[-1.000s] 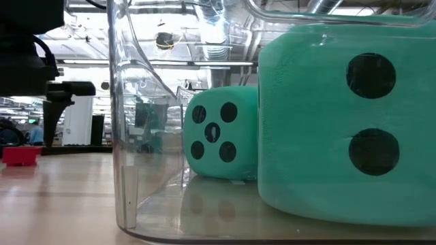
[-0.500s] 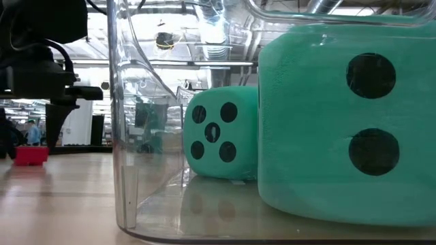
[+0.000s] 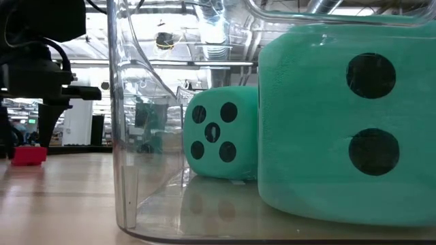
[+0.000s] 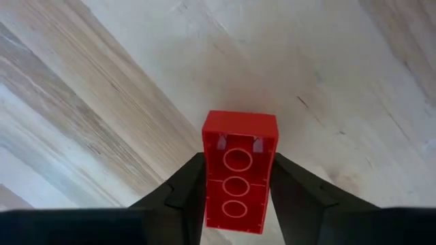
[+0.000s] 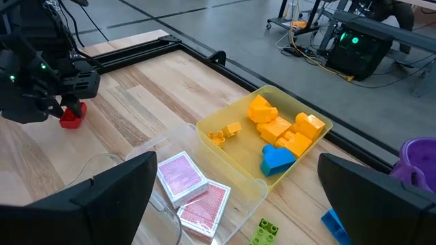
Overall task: Pick & Place Toys
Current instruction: Put the red game piece into the yellow bin
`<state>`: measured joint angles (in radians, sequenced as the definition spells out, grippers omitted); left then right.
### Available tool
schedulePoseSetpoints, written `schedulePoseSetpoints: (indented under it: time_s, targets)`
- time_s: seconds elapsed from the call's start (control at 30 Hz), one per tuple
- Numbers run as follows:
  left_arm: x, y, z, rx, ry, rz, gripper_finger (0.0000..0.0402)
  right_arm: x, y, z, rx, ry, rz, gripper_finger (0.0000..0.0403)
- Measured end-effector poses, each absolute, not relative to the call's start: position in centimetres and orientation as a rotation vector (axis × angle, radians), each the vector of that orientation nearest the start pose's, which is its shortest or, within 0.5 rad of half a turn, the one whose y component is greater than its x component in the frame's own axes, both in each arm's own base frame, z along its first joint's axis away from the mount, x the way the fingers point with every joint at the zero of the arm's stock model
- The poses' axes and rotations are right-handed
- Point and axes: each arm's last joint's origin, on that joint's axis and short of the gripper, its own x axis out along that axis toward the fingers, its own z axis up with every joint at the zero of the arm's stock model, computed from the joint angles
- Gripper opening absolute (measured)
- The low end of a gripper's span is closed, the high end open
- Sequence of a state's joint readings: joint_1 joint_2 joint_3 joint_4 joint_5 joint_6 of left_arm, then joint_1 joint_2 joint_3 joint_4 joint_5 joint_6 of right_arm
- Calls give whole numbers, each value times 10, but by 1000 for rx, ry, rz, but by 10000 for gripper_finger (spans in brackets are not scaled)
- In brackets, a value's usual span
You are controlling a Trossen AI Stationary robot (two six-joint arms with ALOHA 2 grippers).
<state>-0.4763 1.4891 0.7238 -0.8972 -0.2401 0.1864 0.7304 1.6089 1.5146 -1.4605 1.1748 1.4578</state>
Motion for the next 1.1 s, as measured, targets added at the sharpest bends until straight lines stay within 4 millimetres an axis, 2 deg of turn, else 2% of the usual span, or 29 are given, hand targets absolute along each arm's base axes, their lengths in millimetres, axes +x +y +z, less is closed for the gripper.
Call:
schedulePoseSetpoints:
  time_s: [0.17,0.37,0.57,0.87,1.1]
  targets:
    - [193,-90,147,726,1508,-269,132,227,168,325,76,411,-803,398]
    - [212,-86,154,552,1349,-160,133,227,167,325,76,411,-803,398]
    - [218,-78,175,459,1190,-104,133,227,167,325,76,411,-803,398]
    - [221,-57,218,327,891,21,133,227,167,325,76,411,-803,398]
    - [220,-47,231,290,813,59,129,227,167,325,75,412,-803,398]
